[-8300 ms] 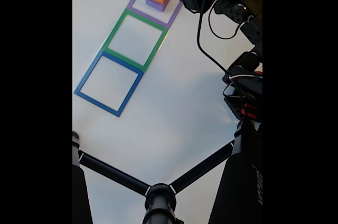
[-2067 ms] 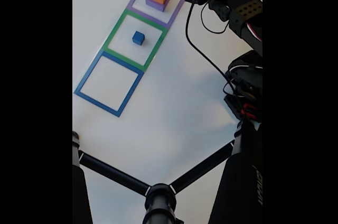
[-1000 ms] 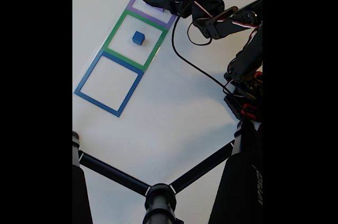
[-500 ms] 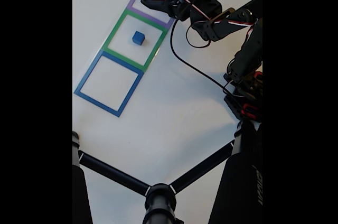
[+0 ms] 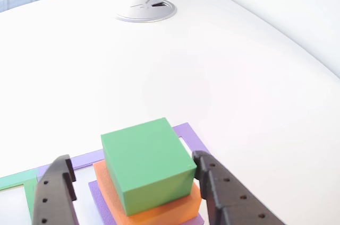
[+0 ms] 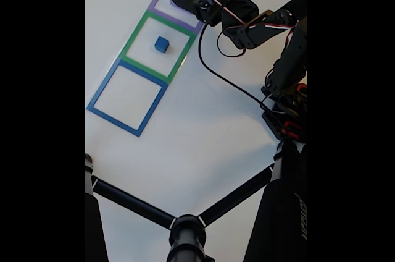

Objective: Tower of hanoi

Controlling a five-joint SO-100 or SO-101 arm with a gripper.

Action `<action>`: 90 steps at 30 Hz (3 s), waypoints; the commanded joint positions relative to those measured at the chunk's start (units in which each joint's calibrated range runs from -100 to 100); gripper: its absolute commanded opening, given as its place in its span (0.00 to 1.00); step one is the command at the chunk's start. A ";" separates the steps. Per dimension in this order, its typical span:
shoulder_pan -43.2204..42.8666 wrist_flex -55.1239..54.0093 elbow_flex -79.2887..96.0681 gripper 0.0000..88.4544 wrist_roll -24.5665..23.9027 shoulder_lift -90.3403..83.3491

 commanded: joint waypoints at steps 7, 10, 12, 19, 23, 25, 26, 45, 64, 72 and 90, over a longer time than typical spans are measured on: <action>-1.52 -1.39 -0.48 0.15 0.54 -0.41; -1.72 -1.39 -0.48 0.12 0.54 -0.41; -1.81 -1.39 -0.48 0.09 0.54 -0.41; -2.19 -1.39 -0.39 0.08 0.54 -0.90; -2.77 0.31 0.15 0.07 0.54 -3.80; -3.35 3.39 0.33 0.07 0.54 -7.20; -3.73 5.82 0.42 0.07 0.54 -9.62; -16.29 108.25 -45.39 0.07 0.54 -49.67; -39.78 130.76 -63.94 0.06 0.54 -53.62; -48.79 131.40 -63.94 0.06 0.54 -54.67; -53.49 88.81 -20.94 0.07 0.54 -54.59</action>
